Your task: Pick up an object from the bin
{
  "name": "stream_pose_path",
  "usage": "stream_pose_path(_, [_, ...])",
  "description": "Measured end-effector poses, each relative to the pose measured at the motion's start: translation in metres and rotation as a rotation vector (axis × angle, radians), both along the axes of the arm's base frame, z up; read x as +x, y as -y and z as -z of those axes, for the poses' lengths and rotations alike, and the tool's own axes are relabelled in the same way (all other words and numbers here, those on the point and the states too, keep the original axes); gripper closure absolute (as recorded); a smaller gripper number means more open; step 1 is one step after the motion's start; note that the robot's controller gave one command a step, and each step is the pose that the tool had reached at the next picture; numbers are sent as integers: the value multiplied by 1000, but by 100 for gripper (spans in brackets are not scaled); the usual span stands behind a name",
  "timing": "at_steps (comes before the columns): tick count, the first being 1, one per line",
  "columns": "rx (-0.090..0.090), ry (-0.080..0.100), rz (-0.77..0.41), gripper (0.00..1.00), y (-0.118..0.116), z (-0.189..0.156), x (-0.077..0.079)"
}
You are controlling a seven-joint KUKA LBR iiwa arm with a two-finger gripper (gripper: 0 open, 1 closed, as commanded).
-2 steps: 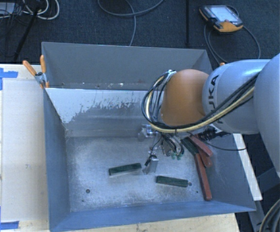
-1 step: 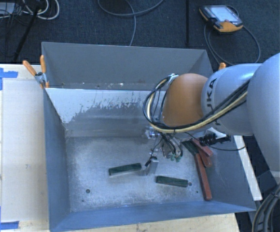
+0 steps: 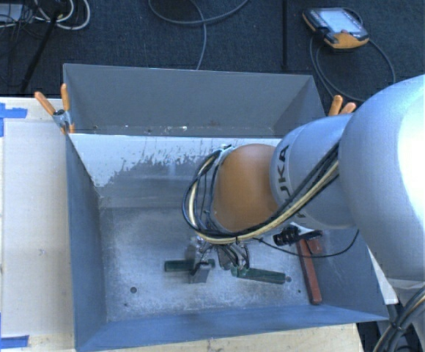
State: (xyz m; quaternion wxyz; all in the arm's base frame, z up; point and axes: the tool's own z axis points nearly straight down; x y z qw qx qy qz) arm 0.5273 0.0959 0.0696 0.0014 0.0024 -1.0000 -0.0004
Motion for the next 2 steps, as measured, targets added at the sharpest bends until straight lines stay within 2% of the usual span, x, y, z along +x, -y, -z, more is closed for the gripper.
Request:
stream_pose_path(1, [0,0,0,100,0,0,0])
stream_pose_path(2, [0,12,11,100,23,-192,4])
